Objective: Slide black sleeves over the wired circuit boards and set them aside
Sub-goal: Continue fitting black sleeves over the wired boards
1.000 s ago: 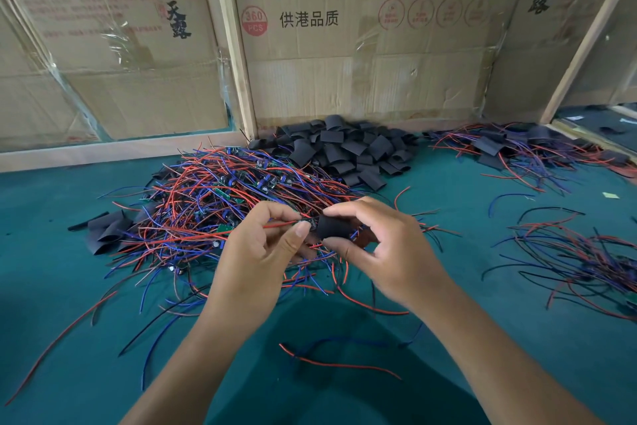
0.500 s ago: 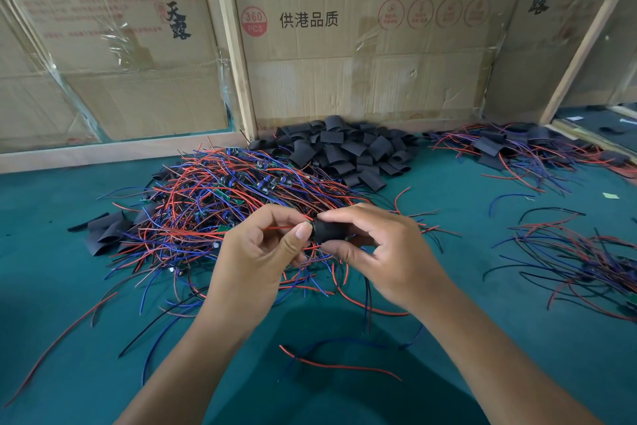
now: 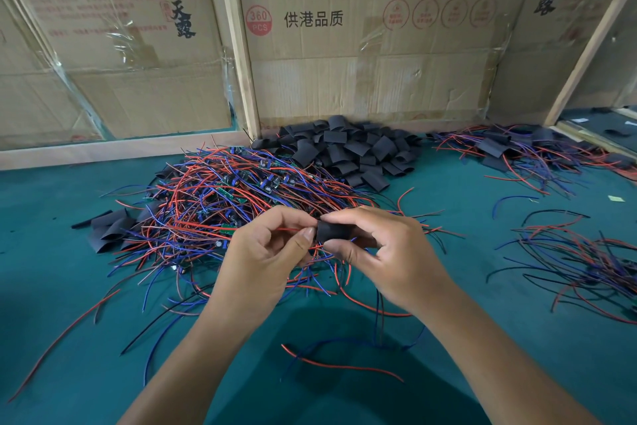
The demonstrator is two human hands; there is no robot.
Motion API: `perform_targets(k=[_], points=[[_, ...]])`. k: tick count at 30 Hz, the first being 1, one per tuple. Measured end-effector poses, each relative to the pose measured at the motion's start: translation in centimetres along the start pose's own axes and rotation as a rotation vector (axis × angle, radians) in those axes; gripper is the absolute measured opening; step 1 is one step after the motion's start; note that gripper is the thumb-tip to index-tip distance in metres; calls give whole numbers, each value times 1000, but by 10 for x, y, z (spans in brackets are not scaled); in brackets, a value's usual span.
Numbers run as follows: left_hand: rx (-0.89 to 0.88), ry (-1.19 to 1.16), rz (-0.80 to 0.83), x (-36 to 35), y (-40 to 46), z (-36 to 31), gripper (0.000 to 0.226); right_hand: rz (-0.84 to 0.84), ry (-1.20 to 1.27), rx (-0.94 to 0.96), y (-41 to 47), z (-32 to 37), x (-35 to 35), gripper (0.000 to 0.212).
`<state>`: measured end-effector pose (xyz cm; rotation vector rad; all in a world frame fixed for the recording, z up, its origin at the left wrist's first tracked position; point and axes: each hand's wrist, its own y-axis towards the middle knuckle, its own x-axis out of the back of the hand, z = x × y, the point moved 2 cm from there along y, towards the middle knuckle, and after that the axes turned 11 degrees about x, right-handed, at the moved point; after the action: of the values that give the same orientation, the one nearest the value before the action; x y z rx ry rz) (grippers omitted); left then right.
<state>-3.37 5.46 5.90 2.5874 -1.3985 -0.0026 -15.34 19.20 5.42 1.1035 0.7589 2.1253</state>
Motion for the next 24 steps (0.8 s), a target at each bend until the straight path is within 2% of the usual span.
perform_targets(k=[7,12,19,24], points=[[61,-29,17,1,-1,1,18,-5,19,-12,-1,-3,0,29],[14,41,3,2,-3,-4,23,-5,102,-64,-3,-2,-3,25],[-2,88,-22,0,-5,-4,24,33,45,-38,-4,1,-3,21],[104,2,-43,-3,-3,2,22,131,-75,0,-5,5,-3,25]])
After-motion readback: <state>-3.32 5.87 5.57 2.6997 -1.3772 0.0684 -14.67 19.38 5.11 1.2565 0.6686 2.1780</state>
